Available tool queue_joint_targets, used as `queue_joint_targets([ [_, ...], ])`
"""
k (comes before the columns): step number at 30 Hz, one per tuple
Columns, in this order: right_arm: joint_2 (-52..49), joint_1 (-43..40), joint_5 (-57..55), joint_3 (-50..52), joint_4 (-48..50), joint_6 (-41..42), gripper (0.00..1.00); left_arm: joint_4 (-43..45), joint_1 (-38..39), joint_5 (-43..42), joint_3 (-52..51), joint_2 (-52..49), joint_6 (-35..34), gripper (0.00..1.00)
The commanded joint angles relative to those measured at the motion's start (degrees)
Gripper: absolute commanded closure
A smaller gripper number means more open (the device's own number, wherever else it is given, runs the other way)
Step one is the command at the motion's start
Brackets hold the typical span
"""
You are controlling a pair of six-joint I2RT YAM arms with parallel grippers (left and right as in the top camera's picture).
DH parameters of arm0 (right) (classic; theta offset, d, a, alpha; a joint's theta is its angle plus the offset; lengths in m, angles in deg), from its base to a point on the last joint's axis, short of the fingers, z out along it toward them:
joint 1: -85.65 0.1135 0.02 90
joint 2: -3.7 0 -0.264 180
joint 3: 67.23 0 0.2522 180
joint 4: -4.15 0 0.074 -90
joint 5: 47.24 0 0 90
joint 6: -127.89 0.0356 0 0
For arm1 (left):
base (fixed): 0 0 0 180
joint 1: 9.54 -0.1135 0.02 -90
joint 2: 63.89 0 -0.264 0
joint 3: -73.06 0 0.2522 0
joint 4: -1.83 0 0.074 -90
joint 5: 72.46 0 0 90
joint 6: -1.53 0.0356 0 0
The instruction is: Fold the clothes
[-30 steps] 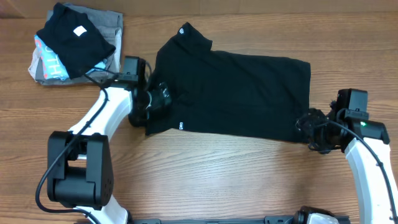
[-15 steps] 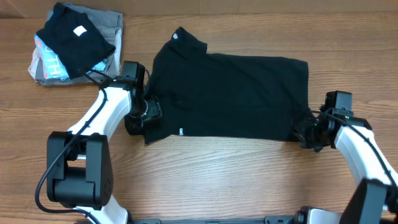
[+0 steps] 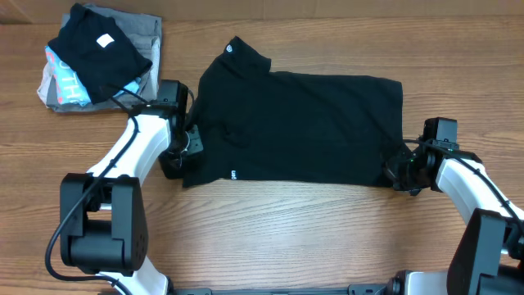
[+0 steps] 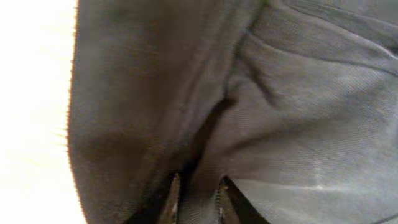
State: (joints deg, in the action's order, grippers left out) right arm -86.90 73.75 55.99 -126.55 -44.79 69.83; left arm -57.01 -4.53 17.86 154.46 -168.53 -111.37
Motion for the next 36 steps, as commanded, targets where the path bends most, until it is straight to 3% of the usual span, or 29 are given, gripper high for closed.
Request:
queue_joint_targets([
  [1,-1.18,0.26,-0.28,0.31,-1.40,2.60,0.96,-0.96,-2.32,2.25,0.76,-0.26,0.90,0.80],
  [8,-1.68,0.26,-6.10,0.28,-5.25,8.66,0.96,-3.61,-5.16,2.97,0.76,-0.26,2.25,0.85],
  [11,-1.68,0.04,-7.21,0.17,-6.86,8.83,0.96,-4.81,-6.54,3.78,0.74,-0.26,2.40,0.92],
  [14,-1.68,-0.35,-7.23,0.17,-7.48,8.83,0.96,-6.58,-7.41,3.69,0.74,-0.26,2.29,0.88],
  [26,-1.36,-7.91,-7.19,0.07,-13.66,9.05,0.96,-16.33,-9.18,3.26,0.74,-0.24,0.17,0.93],
  [36,10.91,-9.07,-7.21,0.07,-19.02,8.83,0.96,-21.11,-8.87,1.42,0.76,-0.11,0.17,0.96],
])
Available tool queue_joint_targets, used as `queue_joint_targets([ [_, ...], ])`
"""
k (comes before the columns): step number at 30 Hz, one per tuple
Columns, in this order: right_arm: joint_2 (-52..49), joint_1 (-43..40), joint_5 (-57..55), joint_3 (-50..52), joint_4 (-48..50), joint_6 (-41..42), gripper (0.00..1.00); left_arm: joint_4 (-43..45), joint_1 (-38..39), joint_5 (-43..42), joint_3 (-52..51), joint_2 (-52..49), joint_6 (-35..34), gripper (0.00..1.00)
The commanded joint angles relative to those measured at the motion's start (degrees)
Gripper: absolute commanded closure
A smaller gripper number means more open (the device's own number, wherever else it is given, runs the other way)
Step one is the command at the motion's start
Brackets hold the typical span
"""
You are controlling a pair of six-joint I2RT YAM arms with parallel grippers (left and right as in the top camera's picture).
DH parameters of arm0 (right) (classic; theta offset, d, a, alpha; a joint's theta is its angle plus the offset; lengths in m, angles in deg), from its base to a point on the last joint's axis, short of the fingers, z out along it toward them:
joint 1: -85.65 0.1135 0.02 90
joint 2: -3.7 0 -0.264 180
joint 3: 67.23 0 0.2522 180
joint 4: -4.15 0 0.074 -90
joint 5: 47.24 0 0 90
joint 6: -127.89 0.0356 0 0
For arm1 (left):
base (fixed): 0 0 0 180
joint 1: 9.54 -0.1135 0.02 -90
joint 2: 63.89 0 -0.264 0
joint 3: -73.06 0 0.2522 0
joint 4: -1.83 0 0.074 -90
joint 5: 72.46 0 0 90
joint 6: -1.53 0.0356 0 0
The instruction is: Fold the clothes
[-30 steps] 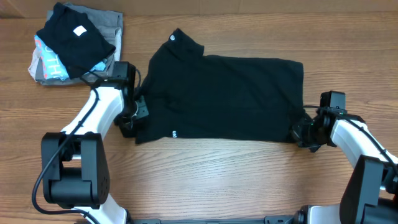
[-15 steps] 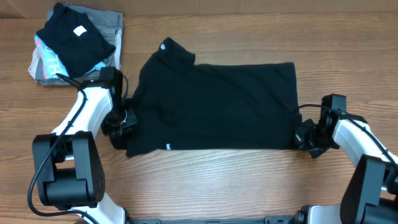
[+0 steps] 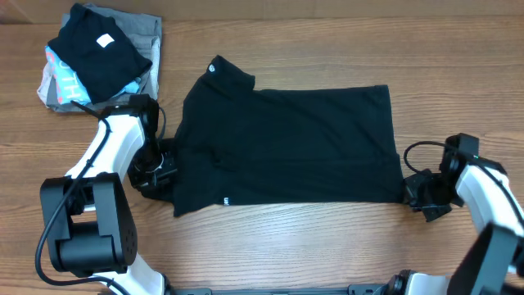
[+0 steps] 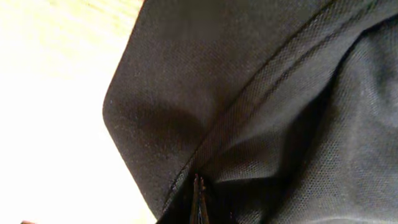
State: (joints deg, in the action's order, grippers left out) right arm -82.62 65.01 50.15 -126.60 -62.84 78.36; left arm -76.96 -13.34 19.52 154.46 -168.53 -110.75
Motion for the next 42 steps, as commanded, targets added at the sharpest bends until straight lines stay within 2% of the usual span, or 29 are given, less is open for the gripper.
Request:
queue_joint_targets([
  [1,8.59,-0.33,-1.38,0.11,-1.51,0.31,0.96,-1.53,0.04,-0.35,0.76,0.04,-0.44,0.96],
  [5,17.84,-0.33,-1.36,-1.14,-4.52,-0.44,0.96,-2.64,0.42,-0.59,0.76,2.32,-0.44,0.96],
  [8,22.80,-0.33,-0.87,-4.50,-7.19,-4.02,0.96,-2.08,1.11,-0.87,0.79,6.34,-0.46,0.96],
  [9,23.69,-0.33,-0.17,-5.70,-7.85,-5.68,0.94,-1.64,1.42,-1.01,0.79,7.89,-0.48,0.92],
  [10,24.39,-0.33,1.22,-7.45,-8.72,-8.00,0.89,-1.20,1.88,-1.25,0.81,9.97,-0.48,0.85],
  [11,24.63,-0.33,2.60,-9.07,-9.46,-9.86,0.81,-0.92,2.12,-1.60,0.85,11.41,-0.48,0.74],
  [13,24.33,-0.33,5.01,-13.49,-11.43,-12.92,0.57,-0.87,2.45,-1.60,1.40,14.36,-0.96,0.68],
  [14,24.11,-0.31,5.55,-15.21,-12.00,-13.68,0.43,-0.87,2.47,-1.64,1.86,15.56,-1.09,0.62],
  [15,23.76,-0.31,6.14,-17.14,-12.28,-14.69,0.31,-0.79,2.45,-1.79,2.36,16.50,-1.05,0.51],
  [16,23.19,-0.31,7.28,-19.10,-12.00,-15.76,0.21,-0.35,2.47,-2.47,3.23,17.35,-0.96,0.23],
  [18,22.05,-0.31,10.54,-21.62,-10.67,-18.21,0.14,1.16,2.49,-6.08,4.96,17.73,1.18,0.03],
  [19,21.11,-0.31,13.38,-22.71,-9.31,-19.87,0.12,3.10,2.58,-10.78,5.79,17.73,3.74,0.00],
  [20,20.33,-0.31,15.41,-23.28,-8.04,-21.09,0.12,5.75,2.69,-16.15,6.23,17.73,6.34,0.00],
  [21,18.29,-0.31,18.21,-23.82,-5.31,-22.62,0.12,11.37,2.73,-26.99,6.56,17.73,11.04,0.00],
  [22,17.07,-0.31,18.91,-23.89,-4.20,-22.93,0.12,14.47,2.73,-31.54,6.62,17.73,12.28,0.00],
  [23,13.94,-0.26,19.78,-23.89,-3.26,-23.02,0.12,20.96,2.97,-34.10,6.84,17.66,8.76,0.00],
  [26,8.22,0.74,20.44,-23.87,-3.91,-24.44,0.12,27.69,4.74,-27.78,8.33,17.09,2.93,0.00],
  [28,4.76,2.08,21.20,-23.87,-3.43,-24.44,0.12,28.74,7.02,-21.75,10.51,15.69,1.14,0.00],
  [32,-0.70,5.99,21.18,-23.87,-1.27,-24.37,0.12,27.52,14.01,-8.02,19.23,8.72,0.39,0.00],
  [35,-2.78,9.20,20.52,-23.87,-0.33,-24.17,0.12,22.01,17.55,0.42,29.99,0.31,0.39,0.00],
  [38,-3.02,11.67,16.70,-23.87,0.04,-23.41,0.12,16.59,17.79,1.64,40.59,-8.35,0.42,0.00],
  [42,-3.02,12.70,13.42,-23.87,0.07,-22.47,0.11,13.40,16.15,1.60,49.42,-17.64,0.46,0.00],
])
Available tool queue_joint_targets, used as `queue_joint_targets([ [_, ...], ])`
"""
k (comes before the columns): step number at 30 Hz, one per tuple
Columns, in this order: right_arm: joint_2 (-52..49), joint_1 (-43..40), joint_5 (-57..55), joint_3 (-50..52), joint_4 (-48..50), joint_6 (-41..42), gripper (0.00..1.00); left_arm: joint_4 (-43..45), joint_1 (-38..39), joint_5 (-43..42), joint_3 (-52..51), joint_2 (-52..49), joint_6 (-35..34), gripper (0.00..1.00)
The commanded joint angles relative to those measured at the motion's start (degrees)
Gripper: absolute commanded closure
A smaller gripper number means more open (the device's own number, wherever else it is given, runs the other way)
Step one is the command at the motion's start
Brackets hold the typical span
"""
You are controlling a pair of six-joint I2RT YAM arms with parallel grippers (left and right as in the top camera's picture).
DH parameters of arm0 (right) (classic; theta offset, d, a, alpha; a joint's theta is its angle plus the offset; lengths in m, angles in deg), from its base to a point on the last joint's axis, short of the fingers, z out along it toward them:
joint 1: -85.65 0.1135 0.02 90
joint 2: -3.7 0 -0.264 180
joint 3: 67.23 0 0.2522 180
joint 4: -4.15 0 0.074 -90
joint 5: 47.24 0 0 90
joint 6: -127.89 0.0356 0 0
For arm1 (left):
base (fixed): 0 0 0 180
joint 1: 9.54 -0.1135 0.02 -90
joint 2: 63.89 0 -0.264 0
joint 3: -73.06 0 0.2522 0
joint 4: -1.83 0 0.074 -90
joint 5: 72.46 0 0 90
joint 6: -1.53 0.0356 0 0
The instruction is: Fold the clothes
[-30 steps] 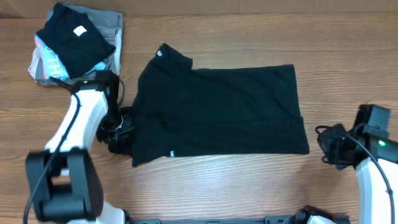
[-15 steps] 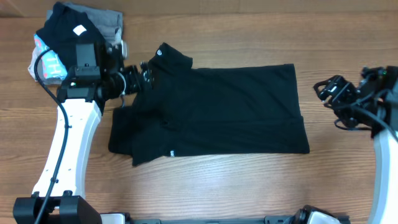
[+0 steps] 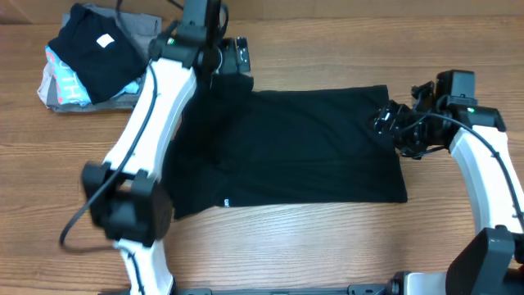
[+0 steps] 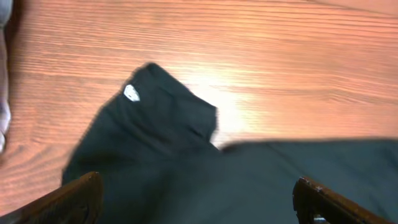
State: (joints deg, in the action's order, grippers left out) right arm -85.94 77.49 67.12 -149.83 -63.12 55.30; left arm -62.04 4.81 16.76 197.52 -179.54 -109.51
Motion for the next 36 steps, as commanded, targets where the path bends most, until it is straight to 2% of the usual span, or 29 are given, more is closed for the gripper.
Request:
queue_joint_targets([
  [1,0.31,0.22,-3.52,-0.63,0.35,0.59,0.11,-2.08,-2.27,4.66,7.89,-8.83,-0.85,0.00],
  [9,0.31,0.22,-3.54,-0.63,-1.33,0.55,0.11,1.14,-2.82,8.79,9.86,-17.88,-3.04,0.00],
  [21,0.31,0.22,-5.51,-0.63,-2.05,0.17,0.12,7.67,-2.82,8.83,9.84,-23.78,-2.32,0.00],
  [23,0.31,0.22,-5.49,-0.63,-2.08,0.17,0.12,8.83,-2.86,8.63,9.84,-23.80,-2.32,0.14],
  [24,0.31,0.22,-5.49,-0.63,-2.08,0.17,0.12,9.29,-2.86,8.59,9.84,-23.80,-2.29,0.16],
  [27,0.31,0.22,-5.49,-0.61,-2.08,0.17,0.12,9.99,-2.86,8.63,9.84,-23.87,-2.32,0.12],
  [32,0.31,0.22,-5.49,-0.61,-2.05,0.35,0.12,10.38,-2.86,8.72,9.84,-24.76,-2.27,0.16],
  [34,0.31,0.22,-5.49,-0.61,-2.05,0.37,0.12,10.95,-2.86,8.72,9.84,-25.53,-1.84,0.11],
  [36,0.31,0.22,-5.49,-0.61,-2.08,0.35,0.12,11.47,-2.89,8.92,9.84,-26.21,-1.64,0.10],
])
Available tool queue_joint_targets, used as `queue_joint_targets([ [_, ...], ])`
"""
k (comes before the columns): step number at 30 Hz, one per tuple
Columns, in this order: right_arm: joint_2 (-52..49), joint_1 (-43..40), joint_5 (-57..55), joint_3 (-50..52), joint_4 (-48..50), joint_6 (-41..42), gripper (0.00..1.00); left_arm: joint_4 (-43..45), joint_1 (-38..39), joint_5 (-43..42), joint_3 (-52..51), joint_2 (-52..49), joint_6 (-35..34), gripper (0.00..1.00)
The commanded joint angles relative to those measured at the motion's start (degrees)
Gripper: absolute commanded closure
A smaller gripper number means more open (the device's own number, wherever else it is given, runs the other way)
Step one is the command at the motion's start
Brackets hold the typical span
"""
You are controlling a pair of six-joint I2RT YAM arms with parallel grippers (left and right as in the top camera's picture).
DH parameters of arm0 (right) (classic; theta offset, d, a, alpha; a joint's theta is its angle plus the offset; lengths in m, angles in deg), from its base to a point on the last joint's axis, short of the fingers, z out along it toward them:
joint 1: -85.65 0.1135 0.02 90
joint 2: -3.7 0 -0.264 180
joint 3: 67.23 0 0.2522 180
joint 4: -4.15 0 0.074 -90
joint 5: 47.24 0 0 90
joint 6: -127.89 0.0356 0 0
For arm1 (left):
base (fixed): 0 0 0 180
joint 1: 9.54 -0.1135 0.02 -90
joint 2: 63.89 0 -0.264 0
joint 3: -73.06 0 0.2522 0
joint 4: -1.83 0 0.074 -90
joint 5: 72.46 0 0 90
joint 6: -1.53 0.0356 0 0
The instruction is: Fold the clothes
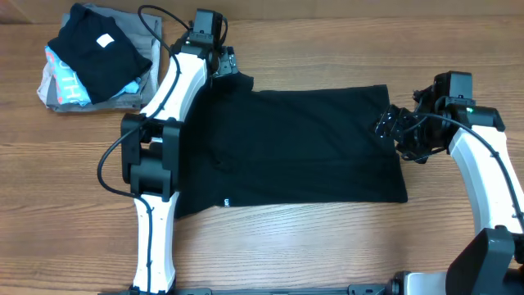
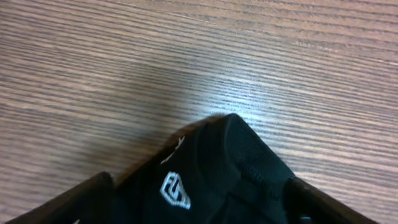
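Observation:
A black shirt [image 1: 295, 143] lies spread flat on the wooden table [image 1: 327, 246]. Its upper left sleeve tip [image 2: 236, 155], marked with a small white logo [image 2: 175, 190], sits between the wide-apart fingers [image 2: 74, 200] of my open left gripper [image 2: 202, 208]. In the overhead view the left gripper [image 1: 223, 65] is low over that sleeve at the back of the table. My right gripper [image 1: 391, 124] is at the shirt's right edge, a little below its upper right corner. How its jaws stand is not visible.
A pile of folded clothes [image 1: 98, 53] lies at the back left corner: a black piece with a white tag on top of grey and light blue ones. The left arm [image 1: 168, 94] stretches along the shirt's left side.
My left gripper, open above the sleeve tip before, is now lower, with the tip between its fingers. The right arm and the shirt have hardly moved.
At first my left gripper was shut on the shirt's lower left part and the right was at its lower right corner. Then the shirt lay further left and flatter. After that both grippers were at the shirt's upper side, the left one open over the sleeve, where it now brackets the tip.

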State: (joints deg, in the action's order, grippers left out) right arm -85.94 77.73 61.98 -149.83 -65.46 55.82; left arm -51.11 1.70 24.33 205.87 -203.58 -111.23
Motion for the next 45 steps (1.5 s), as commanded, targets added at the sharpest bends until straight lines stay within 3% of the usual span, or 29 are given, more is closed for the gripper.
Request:
queue_joint_targets([
  [1,0.31,-0.02,-0.39,-0.61,0.24,-0.17,0.12,0.74,0.24,1.51,1.49,-2.32,0.09,0.10],
  [10,0.31,0.00,-1.62,-0.61,2.10,1.62,0.18,2.27,0.22,2.84,1.49,-2.38,0.94,0.17],
  [15,0.31,0.00,-1.62,-0.61,2.75,1.84,0.19,2.67,0.24,2.82,1.49,-2.38,0.92,0.39],
  [23,0.31,0.00,-1.60,-0.61,2.73,1.88,0.19,2.62,0.22,2.82,1.44,-2.40,0.94,0.45],
  [25,0.31,0.00,-1.62,-0.61,2.95,2.10,0.23,2.58,0.24,2.82,1.44,-2.43,0.96,0.64],
  [27,0.31,0.00,-1.62,-0.61,4.00,2.36,0.28,2.45,0.24,2.84,1.44,-2.43,0.96,0.71],
  [29,0.31,-0.02,-1.64,-0.61,6.03,3.37,0.30,2.27,0.20,2.84,1.44,-2.43,0.94,0.88],
  [31,0.31,-0.02,-1.62,-0.61,10.29,5.05,0.33,1.64,0.13,2.86,1.44,-2.43,0.96,0.96],
  [39,-2.25,-0.02,-5.57,-2.36,25.38,7.87,0.39,-0.11,-0.04,2.86,1.44,-2.43,2.23,0.96],
  [45,-15.04,-0.02,-7.67,-13.00,24.20,6.64,0.39,-1.81,-0.04,2.86,1.44,-2.43,2.25,0.96],
])
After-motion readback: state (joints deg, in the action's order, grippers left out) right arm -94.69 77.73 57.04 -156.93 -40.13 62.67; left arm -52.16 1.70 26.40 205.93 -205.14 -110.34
